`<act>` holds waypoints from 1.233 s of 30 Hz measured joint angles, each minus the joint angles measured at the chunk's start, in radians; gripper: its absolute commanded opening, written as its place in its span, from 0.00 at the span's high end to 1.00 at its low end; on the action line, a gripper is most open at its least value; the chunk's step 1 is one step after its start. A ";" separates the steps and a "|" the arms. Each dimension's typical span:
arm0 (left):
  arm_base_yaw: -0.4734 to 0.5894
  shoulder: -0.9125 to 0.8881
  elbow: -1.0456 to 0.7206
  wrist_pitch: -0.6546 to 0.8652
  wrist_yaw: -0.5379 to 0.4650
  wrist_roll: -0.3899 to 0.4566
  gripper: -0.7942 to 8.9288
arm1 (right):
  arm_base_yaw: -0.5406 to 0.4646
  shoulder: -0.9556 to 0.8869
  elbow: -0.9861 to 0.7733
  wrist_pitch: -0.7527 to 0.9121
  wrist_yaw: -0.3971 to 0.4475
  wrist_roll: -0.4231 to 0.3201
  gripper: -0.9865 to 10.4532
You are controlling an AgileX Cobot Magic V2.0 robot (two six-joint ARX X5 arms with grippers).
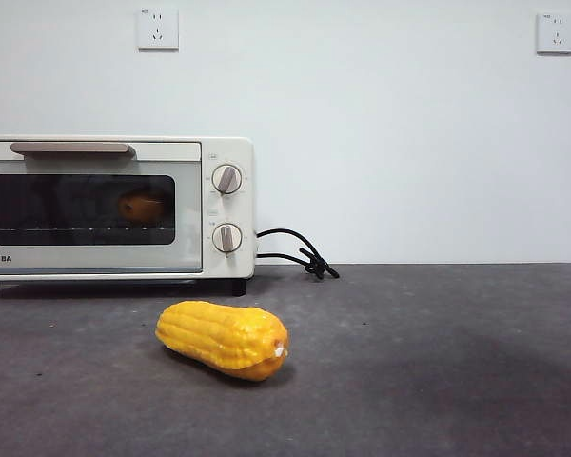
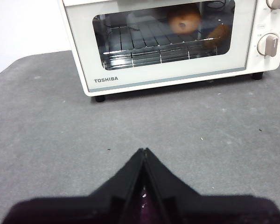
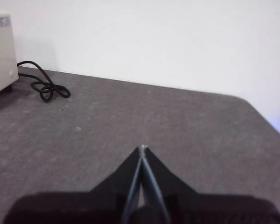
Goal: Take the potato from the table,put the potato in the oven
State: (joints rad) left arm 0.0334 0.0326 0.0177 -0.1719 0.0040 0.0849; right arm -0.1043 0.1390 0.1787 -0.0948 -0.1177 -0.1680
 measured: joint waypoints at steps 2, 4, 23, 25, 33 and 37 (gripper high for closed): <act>0.000 0.000 0.000 0.000 0.000 0.000 0.92 | 0.020 -0.041 -0.021 -0.003 0.031 0.016 0.91; 0.000 0.000 0.000 0.000 0.000 0.000 0.92 | 0.036 -0.084 -0.036 0.006 0.072 0.027 0.91; 0.000 0.010 0.000 0.000 0.000 0.000 0.92 | 0.039 -0.129 -0.155 -0.094 0.198 0.136 0.91; 0.000 0.011 0.000 0.000 0.000 0.000 0.92 | 0.039 -0.129 -0.155 -0.094 0.196 0.135 0.91; 0.000 0.013 0.000 0.000 0.000 0.000 0.92 | 0.039 -0.129 -0.155 -0.093 0.196 0.135 0.91; 0.000 0.013 0.000 0.000 0.000 0.000 0.92 | 0.039 -0.129 -0.155 -0.093 0.196 0.136 0.91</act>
State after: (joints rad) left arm 0.0334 0.0460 0.0177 -0.1715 0.0040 0.0845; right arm -0.0654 0.0097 0.0238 -0.1883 0.0784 -0.0322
